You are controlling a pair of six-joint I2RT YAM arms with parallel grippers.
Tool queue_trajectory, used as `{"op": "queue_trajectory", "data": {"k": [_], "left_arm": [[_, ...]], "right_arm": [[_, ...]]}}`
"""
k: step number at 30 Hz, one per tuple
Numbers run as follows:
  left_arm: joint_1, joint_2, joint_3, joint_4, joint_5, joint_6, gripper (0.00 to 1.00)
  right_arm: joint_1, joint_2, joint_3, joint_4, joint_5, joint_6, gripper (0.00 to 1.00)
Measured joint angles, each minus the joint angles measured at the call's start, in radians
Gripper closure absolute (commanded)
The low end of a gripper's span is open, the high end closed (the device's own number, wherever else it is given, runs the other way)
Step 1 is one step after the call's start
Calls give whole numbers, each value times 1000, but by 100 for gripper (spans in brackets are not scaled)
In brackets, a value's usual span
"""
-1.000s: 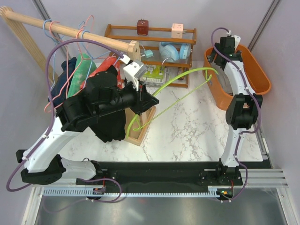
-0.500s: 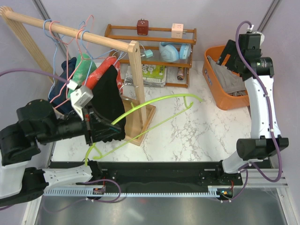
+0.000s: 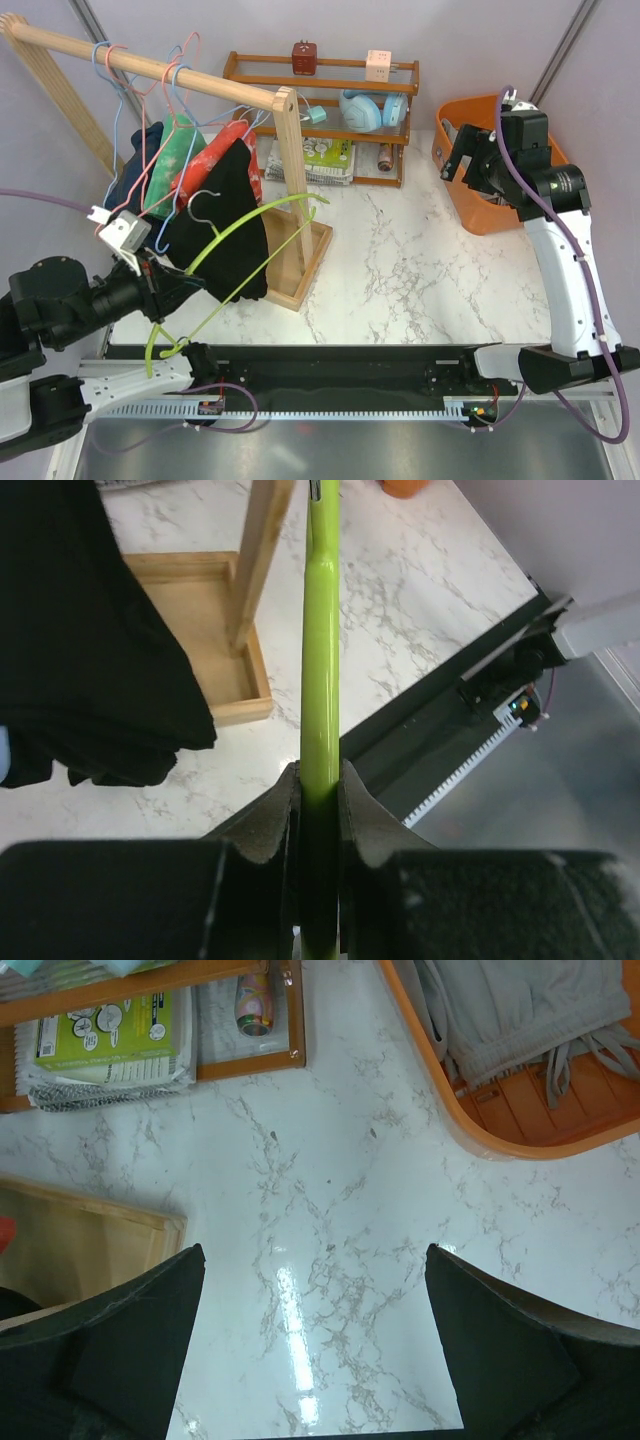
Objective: Remove the trousers from the hanger
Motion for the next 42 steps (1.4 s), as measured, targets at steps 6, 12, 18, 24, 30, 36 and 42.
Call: {"op": "queue_trajectory", "data": {"k": [6, 12, 18, 24, 30, 36, 42], "left_arm": [[-4, -107, -63, -7, -71, -55, 98], [-5, -163, -51, -17, -81, -42, 98], [-5, -246, -50, -23, -150, -34, 98], [-4, -306, -27, -29, -246, -16, 98], [-4, -322, -35, -20, -338, -17, 98], [-4, -234, -90, -1, -340, -14, 98], [-4, -124, -90, 134, -339, 13, 98]], "right_arm": [[1, -42, -48, 5, -20, -4, 2], [5, -49, -85, 8, -27, -28, 2], [7, -87, -121, 11, -45, -38, 2], [21, -94, -130, 17, -50, -45, 2], [29, -97, -142, 20, -50, -47, 2], [31, -97, -141, 22, -58, -47, 2], [31, -97, -140, 22, -68, -47, 2]]}}
